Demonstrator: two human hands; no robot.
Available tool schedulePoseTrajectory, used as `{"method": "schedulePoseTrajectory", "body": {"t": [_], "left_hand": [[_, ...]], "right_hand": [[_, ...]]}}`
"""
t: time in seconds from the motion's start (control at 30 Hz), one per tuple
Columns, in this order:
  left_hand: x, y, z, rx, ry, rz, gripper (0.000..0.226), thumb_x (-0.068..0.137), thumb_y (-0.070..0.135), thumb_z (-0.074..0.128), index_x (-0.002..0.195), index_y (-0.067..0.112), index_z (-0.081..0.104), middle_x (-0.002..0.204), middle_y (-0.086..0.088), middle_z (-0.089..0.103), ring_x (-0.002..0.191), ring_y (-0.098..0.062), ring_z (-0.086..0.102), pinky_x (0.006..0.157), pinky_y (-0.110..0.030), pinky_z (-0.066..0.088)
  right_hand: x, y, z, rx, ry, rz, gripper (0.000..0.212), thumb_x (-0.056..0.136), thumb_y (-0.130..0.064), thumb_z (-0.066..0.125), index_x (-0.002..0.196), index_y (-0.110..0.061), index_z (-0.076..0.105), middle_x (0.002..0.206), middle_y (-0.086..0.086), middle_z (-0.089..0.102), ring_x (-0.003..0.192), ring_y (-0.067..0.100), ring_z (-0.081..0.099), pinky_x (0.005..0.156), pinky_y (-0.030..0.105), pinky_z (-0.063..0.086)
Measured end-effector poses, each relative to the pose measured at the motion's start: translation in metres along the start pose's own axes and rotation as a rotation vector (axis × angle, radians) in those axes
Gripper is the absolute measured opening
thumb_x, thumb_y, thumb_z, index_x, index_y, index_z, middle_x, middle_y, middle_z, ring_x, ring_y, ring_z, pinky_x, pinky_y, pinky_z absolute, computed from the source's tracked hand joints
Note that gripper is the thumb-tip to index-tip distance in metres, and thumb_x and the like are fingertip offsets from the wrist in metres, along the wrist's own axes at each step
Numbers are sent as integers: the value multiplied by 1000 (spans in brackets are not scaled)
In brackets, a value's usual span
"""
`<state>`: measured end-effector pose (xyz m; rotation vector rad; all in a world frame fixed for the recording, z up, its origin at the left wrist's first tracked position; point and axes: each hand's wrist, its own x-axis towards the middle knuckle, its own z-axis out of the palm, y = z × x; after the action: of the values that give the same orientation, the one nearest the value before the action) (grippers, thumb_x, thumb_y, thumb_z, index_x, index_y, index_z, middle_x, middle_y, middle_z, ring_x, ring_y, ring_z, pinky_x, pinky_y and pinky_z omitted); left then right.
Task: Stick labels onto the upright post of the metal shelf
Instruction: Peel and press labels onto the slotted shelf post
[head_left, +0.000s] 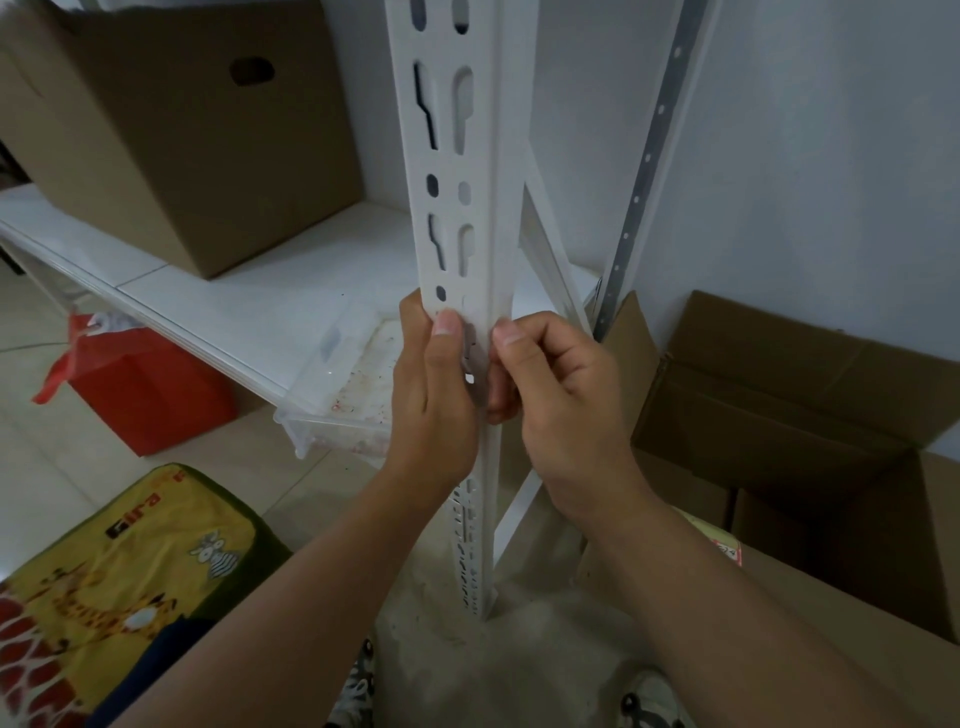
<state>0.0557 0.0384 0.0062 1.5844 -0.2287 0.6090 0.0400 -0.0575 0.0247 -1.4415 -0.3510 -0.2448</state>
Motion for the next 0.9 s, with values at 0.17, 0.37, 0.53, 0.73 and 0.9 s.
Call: {"method": "schedulePoseTrajectory", "body": {"t": [0.17,0.37,0.53,0.73,0.9], "left_hand": [[-1,3,2,14,13,-5,25,93,47,26,92,26,39,77,9,52,70,-12,52,61,-33,47],[0,1,2,-18,10,-30,17,94,40,27,92,28,39,74,22,51,72,0,50,66,-23,46],[0,-1,1,-3,9,-22,18,93,43,27,91,30,39,73,20,51,70,-4,49,64,-26,45],[0,1,3,-22,17,-22,15,95,38,27,90,30,38,71,19,50,65,-2,47,61,-26,43],[-1,2,4,-24,22,-10,18,91,44,28,90,30,38,73,18,49,67,-5,48,62,-29,43]], "right_hand": [[0,0,-1,76,12,85,29,96,-10,50,76,11,53,57,11,47,52,17,44,52,24,44],[-1,5,-5,99,12,147,30,94,-11,52,74,11,52,55,9,45,51,16,40,49,22,39],[-2,10,-9,218,-58,214,25,93,-14,55,75,2,58,54,8,46,52,17,41,52,25,40],[0,13,-12,291,-118,230,24,94,-12,53,73,-4,59,57,9,48,55,18,44,55,26,43],[1,13,-11,271,-89,229,25,93,-6,53,70,-2,59,54,11,48,53,20,44,53,27,43]]}}
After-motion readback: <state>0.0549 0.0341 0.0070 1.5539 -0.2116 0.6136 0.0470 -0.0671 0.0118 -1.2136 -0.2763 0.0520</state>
